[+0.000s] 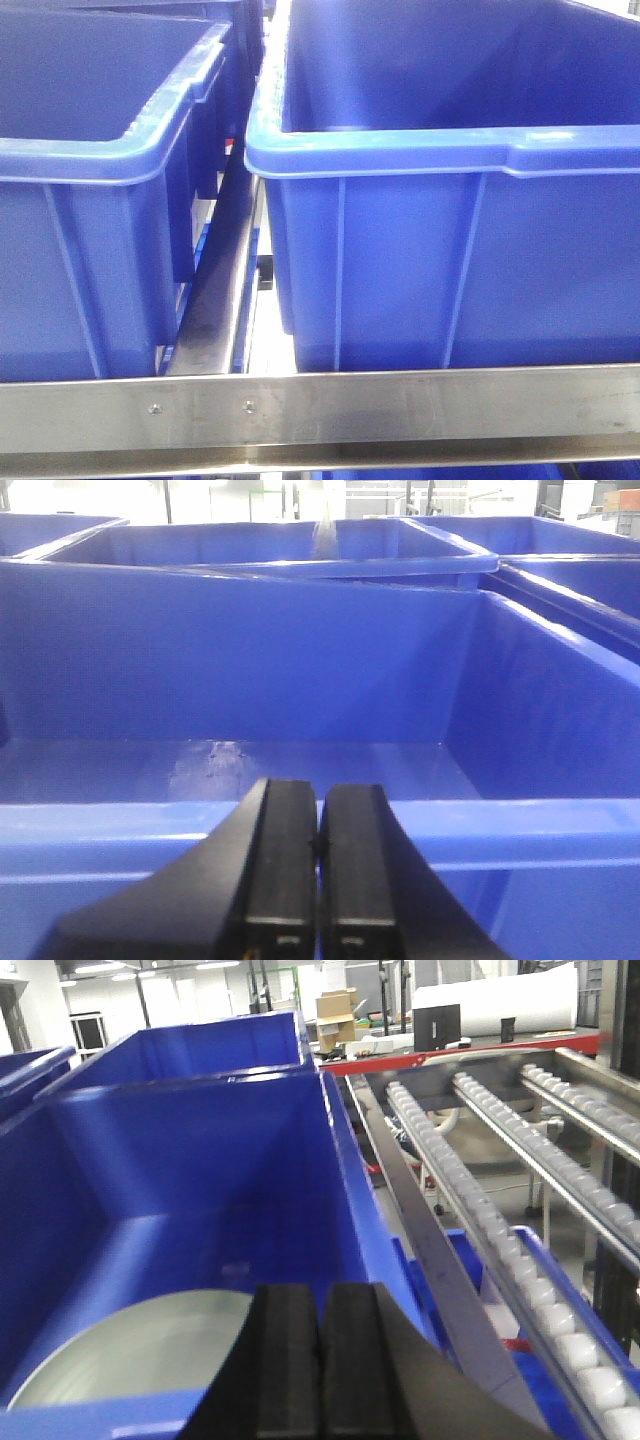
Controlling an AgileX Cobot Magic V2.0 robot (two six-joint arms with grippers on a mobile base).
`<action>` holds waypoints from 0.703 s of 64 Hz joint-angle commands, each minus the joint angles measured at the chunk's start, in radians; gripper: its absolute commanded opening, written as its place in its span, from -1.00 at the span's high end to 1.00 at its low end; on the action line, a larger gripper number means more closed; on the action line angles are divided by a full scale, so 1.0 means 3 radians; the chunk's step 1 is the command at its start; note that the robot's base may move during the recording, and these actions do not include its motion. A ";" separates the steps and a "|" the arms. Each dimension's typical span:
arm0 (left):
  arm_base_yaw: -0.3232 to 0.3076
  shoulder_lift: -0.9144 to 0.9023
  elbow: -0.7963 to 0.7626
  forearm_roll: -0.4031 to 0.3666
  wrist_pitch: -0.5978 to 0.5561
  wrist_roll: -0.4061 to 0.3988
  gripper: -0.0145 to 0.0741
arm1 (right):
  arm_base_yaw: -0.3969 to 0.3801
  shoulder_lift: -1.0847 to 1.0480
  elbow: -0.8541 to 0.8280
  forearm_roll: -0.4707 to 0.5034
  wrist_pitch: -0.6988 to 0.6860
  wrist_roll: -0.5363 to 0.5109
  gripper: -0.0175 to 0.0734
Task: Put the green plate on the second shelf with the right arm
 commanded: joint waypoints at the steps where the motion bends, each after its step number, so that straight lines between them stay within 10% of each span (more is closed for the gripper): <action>1: -0.0006 -0.0052 0.0132 -0.0019 -0.0278 -0.0008 0.38 | 0.0001 0.0023 0.0029 0.0426 -0.0373 -0.0514 0.44; 11: -0.0006 -0.0052 0.0132 -0.0019 -0.0278 -0.0008 0.38 | 0.0004 0.0020 0.0152 0.0811 -0.0478 -0.1190 0.44; 45: -0.0006 -0.0052 0.0132 -0.0019 -0.0278 -0.0008 0.38 | 0.0008 -0.0273 0.0317 0.0815 -0.0548 -0.1417 0.44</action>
